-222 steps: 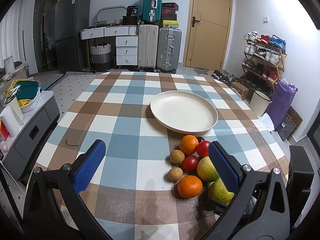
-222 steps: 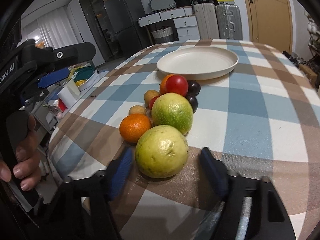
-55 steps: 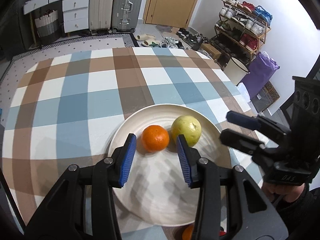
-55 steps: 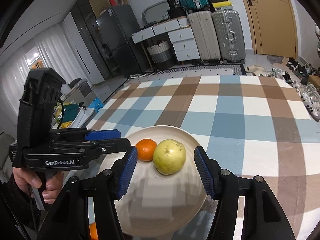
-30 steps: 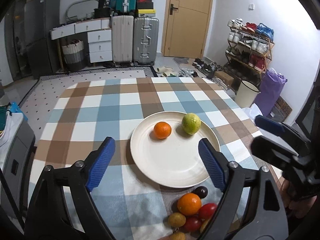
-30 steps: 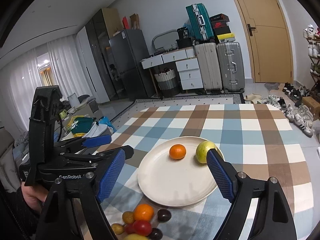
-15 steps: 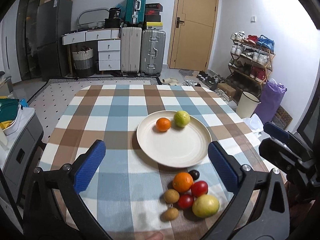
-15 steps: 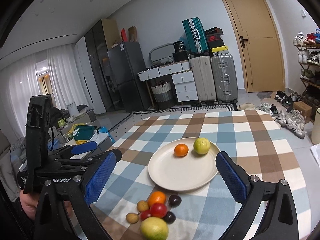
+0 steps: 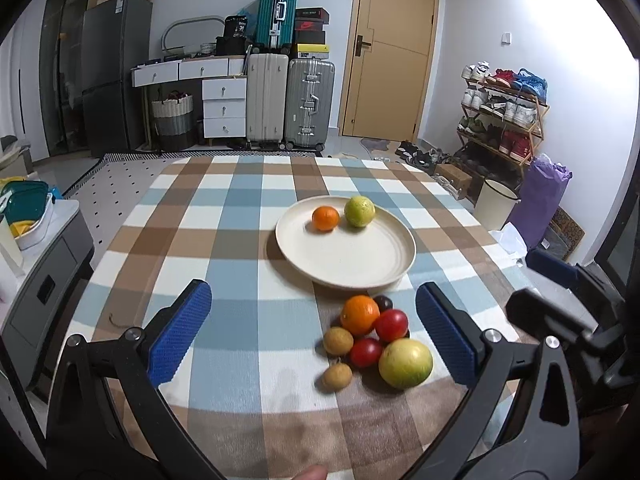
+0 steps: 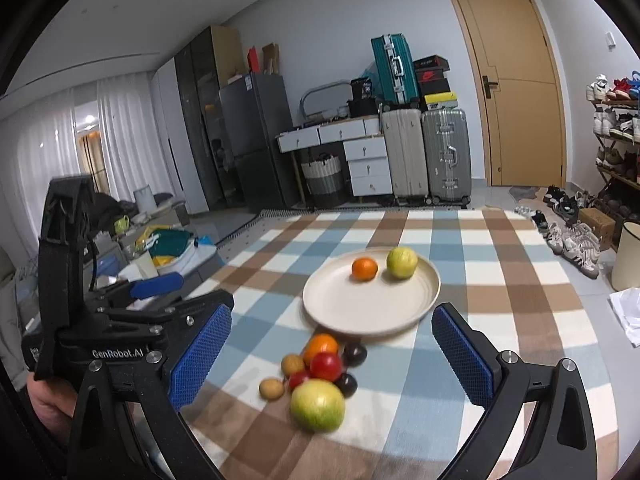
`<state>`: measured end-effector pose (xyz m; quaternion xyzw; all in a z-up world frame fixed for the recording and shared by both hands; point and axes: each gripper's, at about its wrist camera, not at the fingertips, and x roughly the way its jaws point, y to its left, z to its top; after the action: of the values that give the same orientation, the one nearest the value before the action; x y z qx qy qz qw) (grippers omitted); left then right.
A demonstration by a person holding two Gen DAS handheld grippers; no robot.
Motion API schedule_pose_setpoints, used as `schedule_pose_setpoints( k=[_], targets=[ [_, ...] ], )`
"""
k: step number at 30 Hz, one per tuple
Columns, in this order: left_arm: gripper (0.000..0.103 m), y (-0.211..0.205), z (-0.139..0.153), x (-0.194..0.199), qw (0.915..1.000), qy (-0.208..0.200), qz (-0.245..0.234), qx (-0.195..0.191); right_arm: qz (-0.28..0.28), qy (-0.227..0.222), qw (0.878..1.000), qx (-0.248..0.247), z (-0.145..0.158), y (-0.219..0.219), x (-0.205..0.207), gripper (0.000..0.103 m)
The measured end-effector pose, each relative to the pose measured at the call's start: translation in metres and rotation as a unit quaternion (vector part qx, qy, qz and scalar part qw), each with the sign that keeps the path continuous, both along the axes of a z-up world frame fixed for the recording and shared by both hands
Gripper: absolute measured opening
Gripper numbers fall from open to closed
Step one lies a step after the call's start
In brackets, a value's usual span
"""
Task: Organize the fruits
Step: 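Withdraw the left gripper from the plate back toward the fruit cluster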
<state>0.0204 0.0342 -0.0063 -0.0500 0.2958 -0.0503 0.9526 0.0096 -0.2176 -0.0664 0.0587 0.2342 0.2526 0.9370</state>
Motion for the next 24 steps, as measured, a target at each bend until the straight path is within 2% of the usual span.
schedule_pose_setpoints(
  k=[12,18,24],
  targets=[
    [0.102,0.001,-0.041,-0.004,0.9995,0.028,0.007,-0.011,-0.01,0.053,0.998,-0.028,-0.045,0.007,-0.005,0.102],
    [0.102,0.003,-0.059,-0.005,0.9991,0.04,0.007,-0.01,-0.016,0.084,0.996,-0.025,-0.063,0.007,0.002,0.102],
    [0.102,0.005,-0.074,-0.006,0.9987,0.049,0.008,-0.012,0.002,0.106,0.994,-0.02,-0.075,0.012,0.007,0.102]
  ],
)
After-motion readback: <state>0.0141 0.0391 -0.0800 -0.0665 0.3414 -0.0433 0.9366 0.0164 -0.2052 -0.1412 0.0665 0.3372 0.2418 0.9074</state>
